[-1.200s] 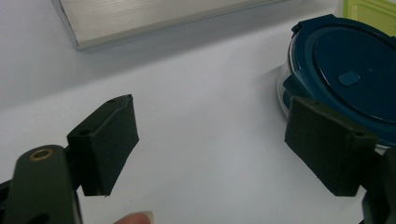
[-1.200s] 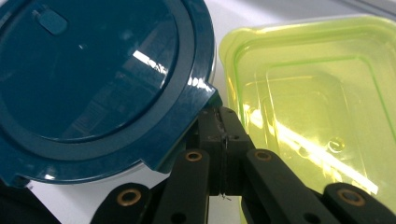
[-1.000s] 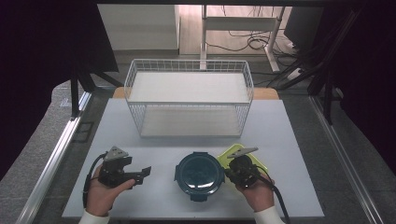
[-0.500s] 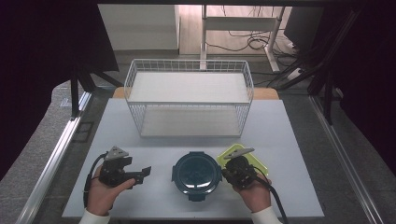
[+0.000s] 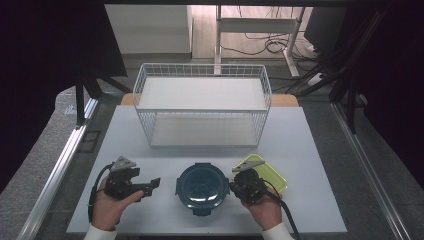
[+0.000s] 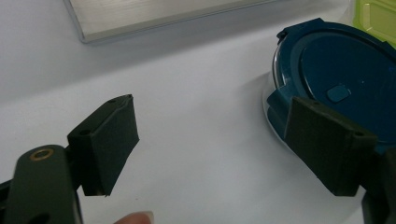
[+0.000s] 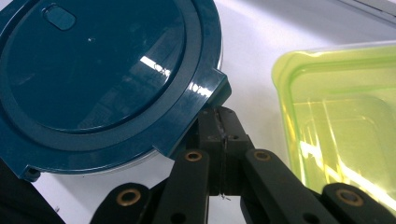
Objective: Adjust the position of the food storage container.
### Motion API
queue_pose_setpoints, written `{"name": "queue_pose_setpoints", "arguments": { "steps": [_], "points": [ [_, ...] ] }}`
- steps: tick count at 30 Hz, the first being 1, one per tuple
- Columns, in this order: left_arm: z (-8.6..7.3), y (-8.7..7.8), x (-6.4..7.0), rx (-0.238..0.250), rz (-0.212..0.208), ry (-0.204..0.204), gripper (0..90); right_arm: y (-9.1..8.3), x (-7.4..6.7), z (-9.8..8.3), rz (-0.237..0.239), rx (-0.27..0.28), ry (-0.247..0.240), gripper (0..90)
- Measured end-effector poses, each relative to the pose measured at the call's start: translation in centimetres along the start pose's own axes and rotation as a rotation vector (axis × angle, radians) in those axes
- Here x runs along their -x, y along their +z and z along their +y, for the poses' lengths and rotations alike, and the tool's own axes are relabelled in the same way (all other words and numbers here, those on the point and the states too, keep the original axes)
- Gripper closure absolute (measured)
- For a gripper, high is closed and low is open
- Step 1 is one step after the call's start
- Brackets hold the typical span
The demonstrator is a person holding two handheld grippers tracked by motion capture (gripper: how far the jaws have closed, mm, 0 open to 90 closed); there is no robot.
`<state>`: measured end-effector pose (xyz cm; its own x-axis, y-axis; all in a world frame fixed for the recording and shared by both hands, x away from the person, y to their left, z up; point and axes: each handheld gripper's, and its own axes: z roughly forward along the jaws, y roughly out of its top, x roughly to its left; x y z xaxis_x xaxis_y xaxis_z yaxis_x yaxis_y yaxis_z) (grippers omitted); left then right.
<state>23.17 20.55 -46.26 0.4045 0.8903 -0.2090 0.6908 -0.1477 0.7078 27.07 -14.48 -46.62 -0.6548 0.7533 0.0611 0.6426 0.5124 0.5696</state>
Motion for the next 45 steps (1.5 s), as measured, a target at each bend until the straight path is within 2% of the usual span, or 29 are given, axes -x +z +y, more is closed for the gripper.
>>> {"name": "queue_pose_setpoints", "arguments": {
  "steps": [6, 16, 23, 26, 27, 29, 31, 32, 33, 34, 35, 36, 37, 38, 39, 40, 45],
  "points": [
    [0.0, 0.1, 0.0, -0.003, -0.002, -0.001, 16.5, 0.5, -1.1, 0.3, -0.011, 0.015, -0.022, 89.5],
    [0.0, 0.0, -0.2, 0.0, -0.001, -0.008, 16.5, 1.3, -2.6, 0.9, 0.016, 0.023, -0.051, 89.5],
    [0.0, -0.1, -0.2, 0.003, -0.003, -0.009, 16.5, 1.6, -2.8, 1.0, 0.026, 0.032, -0.051, 89.5],
    [0.0, -0.2, -0.5, 0.008, 0.005, -0.016, 16.5, 1.6, -2.5, 1.0, 0.052, 0.036, -0.043, 89.4],
    [-0.1, -0.4, -0.6, 0.012, 0.008, -0.024, 16.5, 1.6, -2.0, 0.9, 0.081, 0.037, -0.022, 89.2],
    [-0.1, -0.5, -0.7, 0.019, 0.004, -0.029, 16.5, 1.5, -1.8, 0.8, 0.068, 0.044, -0.018, 89.1],
    [-0.1, -0.9, -0.7, 0.037, -0.003, -0.032, 17.9, 0.8, -1.1, 0.6, 0.063, 0.08, 0.008, 77.2],
    [0.0, -1.1, -0.7, 0.046, -0.007, -0.034, 18.1, 0.5, -1.0, 0.5, 0.069, 0.096, 0.015, 68.4],
    [0.0, -1.1, -0.7, 0.046, -0.007, -0.034, 18.2, 0.5, -1.0, 0.5, 0.069, 0.096, 0.015, 68.4],
    [-0.1, -1.1, -0.8, 0.046, -0.009, -0.035, 18.2, 0.3, -1.0, 0.5, 0.08, 0.103, 0.013, 62.8],
    [-0.1, -1.0, -0.8, 0.045, -0.007, -0.032, 18.1, 0.0, -1.1, 0.5, 0.094, 0.128, 0.017, 52.8],
    [-0.1, -1.0, -0.8, 0.042, -0.006, -0.028, 17.9, -0.3, -1.3, 0.5, 0.115, 0.157, 0.032, 37.7],
    [-0.1, -1.0, -0.8, 0.042, -0.006, -0.028, 17.7, -0.3, -1.3, 0.5, 0.115, 0.157, 0.032, 37.7],
    [-0.1, -1.1, -0.8, 0.045, -0.017, -0.033, 17.6, -0.4, -1.4, 0.4, 0.173, 0.179, 0.046, 30.5],
    [-0.1, -1.1, -0.8, 0.045, -0.017, -0.033, 17.5, -0.4, -1.4, 0.4, 0.173, 0.179, 0.046, 30.5],
    [-0.1, -1.2, -0.9, 0.049, -0.026, -0.04, 17.4, -0.3, -1.2, 0.3, 0.211, 0.178, 0.063, 26.1],
    [-0.2, -1.1, -1.0, 0.047, -0.04, -0.045, 17.0, -0.1, -1.1, 0.1, 0.239, 0.174, 0.074, 21.5]
  ]
}}
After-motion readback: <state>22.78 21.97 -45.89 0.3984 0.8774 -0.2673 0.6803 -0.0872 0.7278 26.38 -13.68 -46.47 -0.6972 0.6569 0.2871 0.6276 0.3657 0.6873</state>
